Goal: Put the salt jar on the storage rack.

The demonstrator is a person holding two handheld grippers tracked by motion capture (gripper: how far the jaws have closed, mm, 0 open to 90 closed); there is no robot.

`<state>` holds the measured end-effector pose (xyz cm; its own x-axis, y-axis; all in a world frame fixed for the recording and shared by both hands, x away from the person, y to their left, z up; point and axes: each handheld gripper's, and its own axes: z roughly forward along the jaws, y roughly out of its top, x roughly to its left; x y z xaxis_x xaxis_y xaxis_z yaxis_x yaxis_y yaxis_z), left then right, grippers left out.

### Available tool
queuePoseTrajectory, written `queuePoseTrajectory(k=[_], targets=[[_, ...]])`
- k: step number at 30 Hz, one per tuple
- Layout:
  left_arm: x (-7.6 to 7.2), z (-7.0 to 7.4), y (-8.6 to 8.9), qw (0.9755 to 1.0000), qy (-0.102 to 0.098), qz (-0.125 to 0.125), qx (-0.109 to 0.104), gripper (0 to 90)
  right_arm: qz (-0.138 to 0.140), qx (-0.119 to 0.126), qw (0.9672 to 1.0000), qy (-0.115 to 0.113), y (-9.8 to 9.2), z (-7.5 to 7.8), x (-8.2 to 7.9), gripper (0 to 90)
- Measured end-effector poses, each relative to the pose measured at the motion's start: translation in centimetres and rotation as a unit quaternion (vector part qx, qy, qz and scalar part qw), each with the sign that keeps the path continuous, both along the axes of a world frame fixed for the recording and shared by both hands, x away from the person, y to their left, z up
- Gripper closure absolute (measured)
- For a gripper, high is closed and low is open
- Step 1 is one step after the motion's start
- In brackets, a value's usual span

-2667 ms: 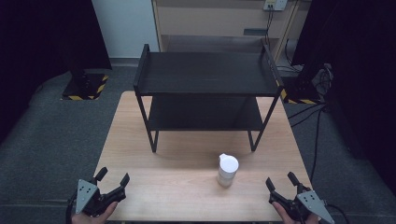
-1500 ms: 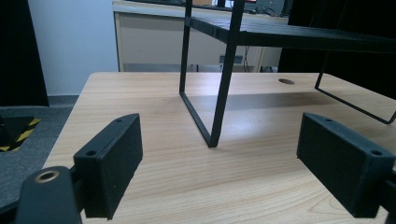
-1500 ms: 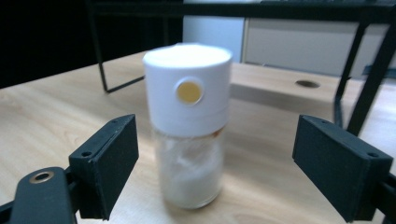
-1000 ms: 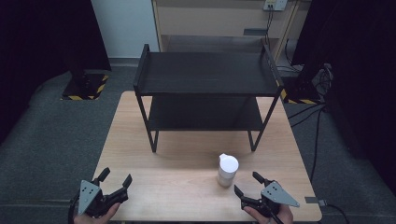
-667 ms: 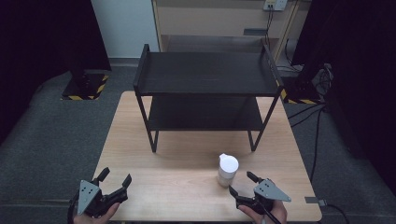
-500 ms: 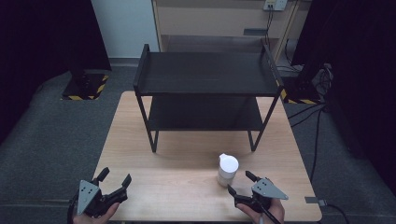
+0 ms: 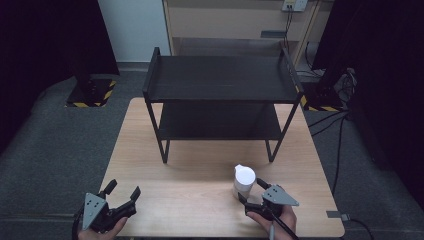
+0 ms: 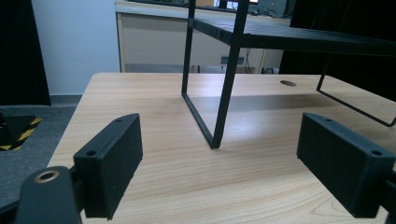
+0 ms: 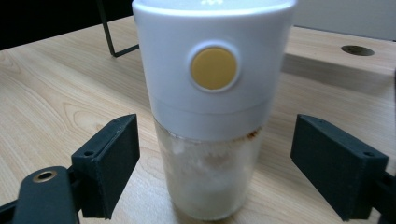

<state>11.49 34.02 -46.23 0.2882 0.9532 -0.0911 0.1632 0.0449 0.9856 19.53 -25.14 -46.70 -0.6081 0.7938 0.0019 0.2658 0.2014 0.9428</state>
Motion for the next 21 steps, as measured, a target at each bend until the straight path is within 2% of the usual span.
queuePoseTrajectory(k=[9,18,21], targets=[[0.0,0.0,0.1,1.0000,0.001,0.000,-0.002,13.0,-0.003,-0.002,1.0000,-0.004,0.5,-0.5,0.8,17.9],[0.1,-0.1,0.1,1.0000,0.002,-0.002,-0.002,13.0,0.013,-0.004,0.9999,-0.011,0.5,-0.7,1.2,29.9],[0.1,-0.1,0.1,1.0000,0.002,-0.002,-0.002,13.0,0.015,-0.005,0.9998,-0.014,0.5,-0.8,1.3,30.5]])
